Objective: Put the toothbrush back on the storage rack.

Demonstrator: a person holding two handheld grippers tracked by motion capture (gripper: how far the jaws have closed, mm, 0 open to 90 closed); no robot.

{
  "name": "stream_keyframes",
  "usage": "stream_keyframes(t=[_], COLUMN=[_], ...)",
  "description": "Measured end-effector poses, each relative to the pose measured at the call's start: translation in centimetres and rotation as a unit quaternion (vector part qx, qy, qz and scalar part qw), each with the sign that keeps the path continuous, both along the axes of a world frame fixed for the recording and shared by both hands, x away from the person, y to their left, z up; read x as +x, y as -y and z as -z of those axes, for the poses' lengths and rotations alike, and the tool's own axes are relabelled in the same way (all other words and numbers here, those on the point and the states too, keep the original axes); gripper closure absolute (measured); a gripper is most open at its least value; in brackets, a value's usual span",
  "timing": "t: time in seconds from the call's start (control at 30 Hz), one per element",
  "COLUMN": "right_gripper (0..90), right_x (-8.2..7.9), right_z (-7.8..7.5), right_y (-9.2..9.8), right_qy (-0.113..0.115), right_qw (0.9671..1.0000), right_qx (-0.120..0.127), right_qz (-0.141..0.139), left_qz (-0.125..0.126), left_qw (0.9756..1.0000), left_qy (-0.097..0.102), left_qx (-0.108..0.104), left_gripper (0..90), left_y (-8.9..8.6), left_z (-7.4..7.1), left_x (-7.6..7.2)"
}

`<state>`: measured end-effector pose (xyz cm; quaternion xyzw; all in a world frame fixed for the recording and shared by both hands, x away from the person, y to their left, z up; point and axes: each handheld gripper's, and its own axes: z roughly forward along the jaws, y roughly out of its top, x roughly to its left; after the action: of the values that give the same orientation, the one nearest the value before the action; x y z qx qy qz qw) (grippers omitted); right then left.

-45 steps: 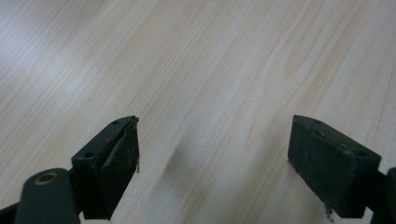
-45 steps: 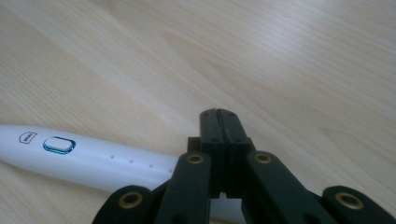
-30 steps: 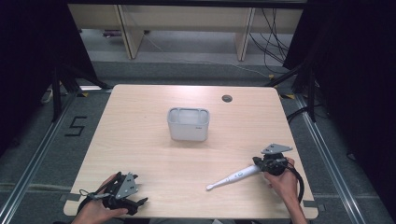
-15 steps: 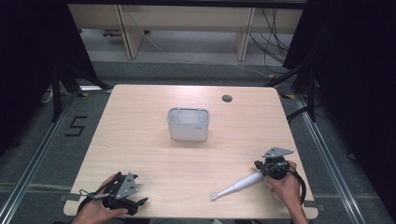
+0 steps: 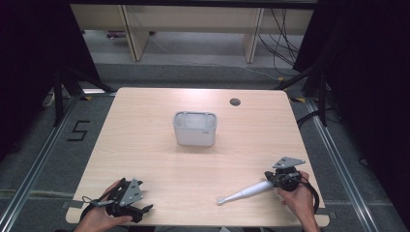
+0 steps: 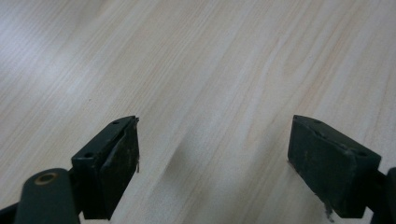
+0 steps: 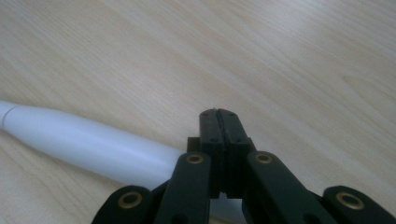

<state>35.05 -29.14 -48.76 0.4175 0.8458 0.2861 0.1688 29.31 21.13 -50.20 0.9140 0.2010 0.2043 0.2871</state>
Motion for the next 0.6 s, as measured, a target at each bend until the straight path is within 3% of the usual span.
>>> stream_keyframes(t=[0.17, 0.37, 0.43, 0.5, 0.53, 0.6], right_gripper=[90.0, 89.4, 89.1, 89.0, 89.0, 88.8], right_x=[-0.7, -1.7, -1.8, -2.3, -2.2, -2.5], right_z=[-0.1, -0.1, -0.2, -0.3, -0.2, -0.4], right_y=[-0.2, -0.3, -0.2, -0.5, -0.3, -0.3], right_qy=[-0.008, -0.002, -0.001, -0.010, 0.002, -0.006], right_qw=[1.0000, 1.0000, 1.0000, 0.9998, 1.0000, 1.0000], right_qx=[0.004, 0.007, 0.000, 0.011, 0.002, 0.003], right_qz=[0.002, 0.000, -0.003, 0.009, -0.005, -0.002], left_qz=[-0.002, 0.005, 0.004, 0.004, -0.002, -0.002], left_qw=[1.0000, 0.9999, 1.0000, 1.0000, 1.0000, 1.0000], left_qy=[0.001, -0.007, -0.004, -0.005, 0.001, 0.001], left_qx=[-0.001, -0.006, -0.008, -0.005, 0.000, 0.000], left_gripper=[16.3, 16.3, 16.3, 16.3, 16.4, 16.3], left_y=[0.0, -0.1, 0.0, 0.0, 0.0, 0.0], left_z=[0.0, 0.0, 0.0, 0.0, 0.0, 0.0], left_x=[0.0, 0.1, 0.1, 0.1, 0.0, 0.0])
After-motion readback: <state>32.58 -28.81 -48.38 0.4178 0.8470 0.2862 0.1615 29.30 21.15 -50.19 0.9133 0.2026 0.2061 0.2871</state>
